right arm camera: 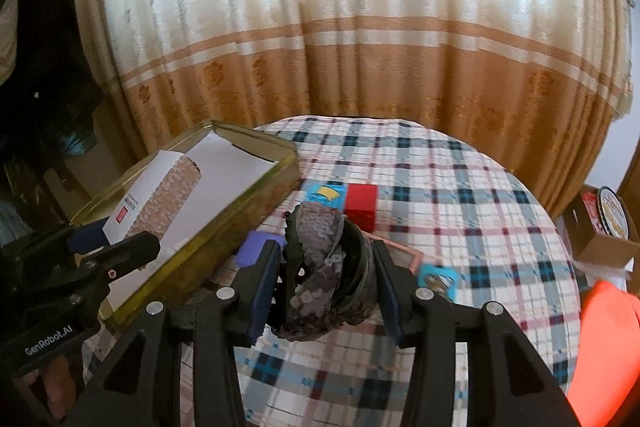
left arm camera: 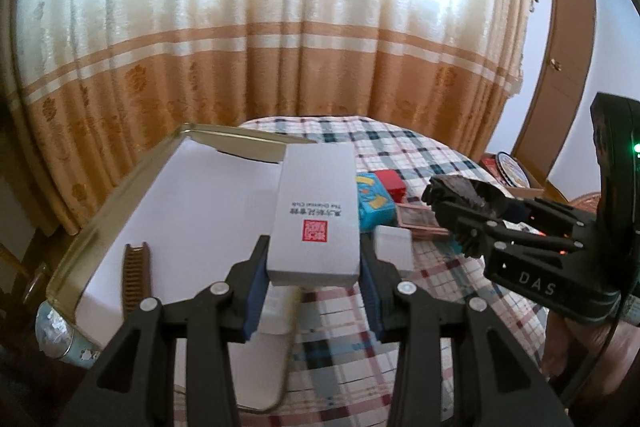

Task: Organize rigid objects
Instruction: 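Carry the white box and grey object over the gold tray with both tools, then lower the white box and grey object into the tray and open both tools, then withdraw both tools from the tray toward the remaining objects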

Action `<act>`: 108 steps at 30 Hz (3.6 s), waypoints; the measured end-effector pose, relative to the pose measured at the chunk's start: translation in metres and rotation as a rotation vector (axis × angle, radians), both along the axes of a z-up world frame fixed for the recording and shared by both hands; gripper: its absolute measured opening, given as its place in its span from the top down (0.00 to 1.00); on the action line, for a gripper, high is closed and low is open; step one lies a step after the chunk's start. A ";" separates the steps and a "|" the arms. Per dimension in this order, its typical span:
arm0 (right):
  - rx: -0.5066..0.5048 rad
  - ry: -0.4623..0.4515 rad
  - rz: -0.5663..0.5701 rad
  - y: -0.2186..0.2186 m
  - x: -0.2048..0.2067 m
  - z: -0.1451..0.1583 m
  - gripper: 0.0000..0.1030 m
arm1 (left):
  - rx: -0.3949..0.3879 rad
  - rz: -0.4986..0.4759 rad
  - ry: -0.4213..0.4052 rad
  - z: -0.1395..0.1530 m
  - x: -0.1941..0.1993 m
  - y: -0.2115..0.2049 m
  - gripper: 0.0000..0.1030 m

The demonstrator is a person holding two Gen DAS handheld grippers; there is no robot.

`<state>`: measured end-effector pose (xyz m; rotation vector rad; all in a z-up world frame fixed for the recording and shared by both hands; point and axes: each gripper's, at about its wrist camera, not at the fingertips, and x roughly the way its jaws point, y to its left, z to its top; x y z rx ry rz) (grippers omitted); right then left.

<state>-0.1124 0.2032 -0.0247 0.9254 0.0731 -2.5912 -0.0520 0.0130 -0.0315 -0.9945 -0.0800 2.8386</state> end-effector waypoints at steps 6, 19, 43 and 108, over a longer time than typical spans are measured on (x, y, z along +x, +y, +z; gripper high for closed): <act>0.013 0.001 0.046 -0.021 -0.007 0.003 0.53 | -0.001 0.037 -0.011 -0.003 -0.004 -0.017 0.61; 0.043 -0.010 0.134 -0.067 -0.028 0.003 0.53 | -0.008 0.118 -0.047 -0.009 -0.015 -0.053 0.61; 0.102 -0.046 0.229 -0.120 -0.053 -0.012 0.53 | -0.036 0.186 -0.117 -0.029 -0.036 -0.088 0.61; 0.022 -0.061 -0.001 -0.001 -0.004 -0.023 0.30 | -0.060 0.037 -0.102 -0.019 -0.018 0.005 0.25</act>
